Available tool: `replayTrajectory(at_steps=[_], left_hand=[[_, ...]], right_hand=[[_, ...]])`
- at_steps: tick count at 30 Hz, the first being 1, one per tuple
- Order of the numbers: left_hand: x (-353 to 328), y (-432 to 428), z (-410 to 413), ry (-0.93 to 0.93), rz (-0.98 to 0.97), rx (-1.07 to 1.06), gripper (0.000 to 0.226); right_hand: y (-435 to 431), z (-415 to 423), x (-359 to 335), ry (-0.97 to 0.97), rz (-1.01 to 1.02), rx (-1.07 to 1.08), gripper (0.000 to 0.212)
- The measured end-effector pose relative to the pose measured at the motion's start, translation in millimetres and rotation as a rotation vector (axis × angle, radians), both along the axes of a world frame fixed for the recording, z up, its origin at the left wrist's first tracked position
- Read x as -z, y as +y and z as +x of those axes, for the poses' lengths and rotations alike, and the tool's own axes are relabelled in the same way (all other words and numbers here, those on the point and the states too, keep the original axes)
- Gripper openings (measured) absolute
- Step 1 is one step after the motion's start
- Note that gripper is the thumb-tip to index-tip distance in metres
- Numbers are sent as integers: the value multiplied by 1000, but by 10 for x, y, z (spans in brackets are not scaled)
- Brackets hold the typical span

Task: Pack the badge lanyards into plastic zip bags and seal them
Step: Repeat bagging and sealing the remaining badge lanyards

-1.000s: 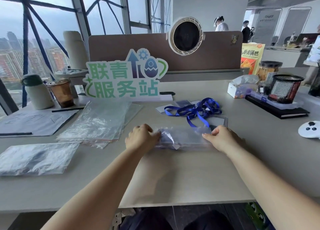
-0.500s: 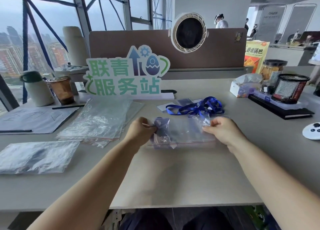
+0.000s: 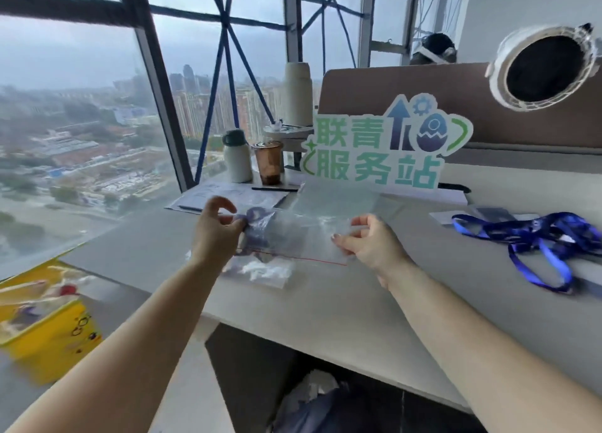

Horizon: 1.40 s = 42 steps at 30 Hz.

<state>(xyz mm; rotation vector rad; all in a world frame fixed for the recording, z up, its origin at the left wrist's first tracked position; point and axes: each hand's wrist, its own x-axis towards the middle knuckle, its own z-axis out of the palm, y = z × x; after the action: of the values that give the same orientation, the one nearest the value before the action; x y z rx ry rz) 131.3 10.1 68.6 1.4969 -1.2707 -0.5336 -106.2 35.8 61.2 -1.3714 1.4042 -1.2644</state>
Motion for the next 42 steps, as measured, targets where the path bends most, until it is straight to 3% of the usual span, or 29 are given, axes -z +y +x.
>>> replayTrajectory(at_steps=[2,5,8,10,14,18,29,35,38,42], left_hand=[[9,-82,328,-68,3,-79,9],[86,-235,683,-86,56,-121,23],[361,-403,904,-100,238,-70,15],[511,-472,997,-281,345,-43,47],[380,-397,982,-586,333,-132,42],[202,-298,782,-652,197,-105,43],[161,-95,-776,-655,-53,317,39],[368,-119,-1392,-827,106,428,57],[540,-190,-1395,-936,182,342,47],[545,-241,-1404,-957,137,253,29]], right_hand=[[-105,361,40,39,-28,-36,47],[-290,757,156,136,-64,-65,51],[-429,953,321,544,-48,-56,57],[-501,992,411,764,-56,1,60],[-587,950,387,702,-87,-12,58],[-592,785,281,646,-137,-22,54],[-52,-510,220,622,-37,135,40],[225,-1183,392,678,21,276,38],[267,-1279,483,756,38,288,40],[256,-1301,542,776,19,290,40]])
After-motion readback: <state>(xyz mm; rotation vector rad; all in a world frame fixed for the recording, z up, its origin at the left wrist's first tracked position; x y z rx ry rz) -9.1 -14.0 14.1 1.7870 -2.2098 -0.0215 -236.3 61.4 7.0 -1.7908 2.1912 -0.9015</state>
